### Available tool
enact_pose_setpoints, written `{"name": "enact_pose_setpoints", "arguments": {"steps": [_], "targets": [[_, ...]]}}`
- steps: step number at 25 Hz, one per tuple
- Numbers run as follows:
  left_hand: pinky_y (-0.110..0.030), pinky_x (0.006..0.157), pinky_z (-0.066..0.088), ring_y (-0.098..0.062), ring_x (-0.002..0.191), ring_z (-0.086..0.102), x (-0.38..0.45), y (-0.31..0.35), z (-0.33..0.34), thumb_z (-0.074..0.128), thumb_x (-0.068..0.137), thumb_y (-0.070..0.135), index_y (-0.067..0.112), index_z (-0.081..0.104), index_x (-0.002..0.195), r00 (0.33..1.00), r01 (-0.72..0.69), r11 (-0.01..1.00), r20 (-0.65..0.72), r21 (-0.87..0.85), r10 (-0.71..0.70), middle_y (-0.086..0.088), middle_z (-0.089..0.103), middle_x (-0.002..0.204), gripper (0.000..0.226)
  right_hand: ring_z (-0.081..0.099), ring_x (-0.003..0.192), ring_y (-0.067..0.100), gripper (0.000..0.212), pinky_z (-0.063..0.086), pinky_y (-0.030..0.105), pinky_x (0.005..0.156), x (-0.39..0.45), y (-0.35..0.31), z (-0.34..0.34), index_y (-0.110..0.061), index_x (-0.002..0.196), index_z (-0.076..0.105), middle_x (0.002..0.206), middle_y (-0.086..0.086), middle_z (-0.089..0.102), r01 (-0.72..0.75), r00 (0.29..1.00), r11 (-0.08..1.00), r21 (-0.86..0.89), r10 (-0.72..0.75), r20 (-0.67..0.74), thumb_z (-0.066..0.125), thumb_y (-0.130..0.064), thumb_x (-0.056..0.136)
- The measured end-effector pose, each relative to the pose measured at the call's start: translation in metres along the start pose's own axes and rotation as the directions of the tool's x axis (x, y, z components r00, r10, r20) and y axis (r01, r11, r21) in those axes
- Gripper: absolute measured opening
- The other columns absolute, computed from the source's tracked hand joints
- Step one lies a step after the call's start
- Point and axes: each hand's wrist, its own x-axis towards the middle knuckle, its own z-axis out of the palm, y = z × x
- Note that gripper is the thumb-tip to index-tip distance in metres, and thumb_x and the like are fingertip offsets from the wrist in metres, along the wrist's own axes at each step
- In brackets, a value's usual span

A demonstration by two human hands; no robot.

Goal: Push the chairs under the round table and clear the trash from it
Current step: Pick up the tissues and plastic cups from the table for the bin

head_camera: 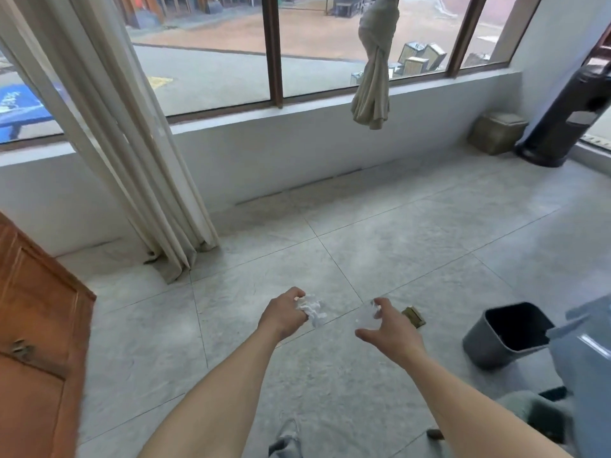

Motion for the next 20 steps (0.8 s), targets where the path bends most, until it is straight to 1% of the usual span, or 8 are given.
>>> {"name": "enact_pose_setpoints", "arguments": {"steps": [2, 6, 9, 12, 13, 15, 17, 20], "targets": [[-0.026, 0.069, 0.046, -0.018, 0.082, 0.058, 0.045, 0.005, -0.018, 0.061, 0.082, 0.022, 0.027, 0.060, 0.116, 0.999, -0.013, 1.000, 0.038, 0.004, 0.013, 0.004, 0.062, 0.099, 0.034, 0.057, 0.115, 0.015, 0.081, 0.043, 0.032, 0.077, 0.035, -0.020, -0.002, -0.027, 0.145, 0.031, 0.137, -0.007, 0.054, -0.033, 0.999, 0.999, 0.031, 0.034, -0.022, 0.074, -0.048, 0.079], [-0.030, 0.071, 0.050, -0.017, 0.079, 0.058, 0.113, 0.032, -0.040, 0.062, 0.081, 0.024, 0.030, 0.059, 0.112, 0.991, -0.060, 0.997, 0.122, 0.053, 0.053, 0.004, 0.063, 0.096, 0.032, 0.057, 0.115, 0.014, 0.080, 0.045, 0.033, 0.080, 0.087, -0.042, -0.012, -0.029, 0.143, 0.033, 0.132, -0.010, 0.056, -0.105, 0.992, 0.991, 0.080, 0.111, -0.062, 0.074, -0.050, 0.077], [-0.030, 0.072, 0.050, -0.015, 0.078, 0.058, 0.155, 0.055, -0.044, 0.064, 0.081, 0.026, 0.030, 0.059, 0.112, 0.980, -0.103, 0.993, 0.178, 0.058, 0.091, 0.006, 0.062, 0.094, 0.032, 0.056, 0.107, 0.013, 0.080, 0.044, 0.032, 0.079, 0.121, -0.047, -0.029, -0.029, 0.142, 0.034, 0.130, -0.010, 0.056, -0.151, 0.983, 0.984, 0.091, 0.159, -0.094, 0.074, -0.051, 0.077], [-0.033, 0.080, 0.052, -0.015, 0.084, 0.061, 0.199, 0.079, -0.038, 0.066, 0.078, 0.027, 0.031, 0.060, 0.111, 0.968, -0.138, 0.987, 0.224, 0.081, 0.116, 0.007, 0.063, 0.095, 0.033, 0.055, 0.103, 0.012, 0.079, 0.041, 0.031, 0.076, 0.154, -0.039, -0.044, -0.029, 0.141, 0.034, 0.129, -0.011, 0.056, -0.192, 0.972, 0.975, 0.113, 0.205, -0.118, 0.073, -0.052, 0.077], [-0.030, 0.077, 0.052, -0.011, 0.080, 0.061, 0.214, 0.088, -0.034, 0.066, 0.078, 0.024, 0.031, 0.061, 0.109, 0.962, -0.151, 0.985, 0.243, 0.083, 0.127, 0.008, 0.063, 0.094, 0.032, 0.056, 0.105, 0.013, 0.080, 0.042, 0.032, 0.077, 0.165, -0.034, -0.050, -0.029, 0.141, 0.034, 0.129, -0.011, 0.057, -0.210, 0.967, 0.971, 0.117, 0.224, -0.120, 0.073, -0.053, 0.076], [-0.024, 0.063, 0.049, -0.003, 0.071, 0.058, 0.241, 0.110, -0.024, 0.066, 0.078, 0.020, 0.030, 0.062, 0.106, 0.948, -0.171, 0.982, 0.284, 0.076, 0.144, 0.008, 0.064, 0.092, 0.031, 0.058, 0.110, 0.015, 0.082, 0.045, 0.034, 0.082, 0.186, -0.019, -0.060, -0.030, 0.141, 0.034, 0.129, -0.010, 0.058, -0.249, 0.955, 0.959, 0.133, 0.266, -0.131, 0.072, -0.056, 0.073], [-0.021, 0.056, 0.045, -0.002, 0.069, 0.058, 0.271, 0.136, -0.011, 0.065, 0.077, 0.017, 0.029, 0.063, 0.109, 0.934, -0.191, 0.978, 0.322, 0.080, 0.157, 0.005, 0.066, 0.097, 0.034, 0.058, 0.112, 0.017, 0.083, 0.047, 0.036, 0.087, 0.210, -0.001, -0.075, -0.030, 0.141, 0.035, 0.129, -0.009, 0.058, -0.291, 0.939, 0.945, 0.152, 0.313, -0.145, 0.072, -0.056, 0.071], [-0.025, 0.066, 0.051, -0.009, 0.079, 0.062, 0.314, 0.181, 0.012, 0.067, 0.075, 0.018, 0.031, 0.063, 0.109, 0.917, -0.220, 0.970, 0.361, 0.104, 0.169, 0.004, 0.066, 0.102, 0.037, 0.059, 0.110, 0.017, 0.082, 0.049, 0.037, 0.088, 0.249, 0.025, -0.109, -0.031, 0.141, 0.035, 0.129, -0.010, 0.057, -0.315, 0.924, 0.931, 0.183, 0.345, -0.166, 0.072, -0.056, 0.072]]}}
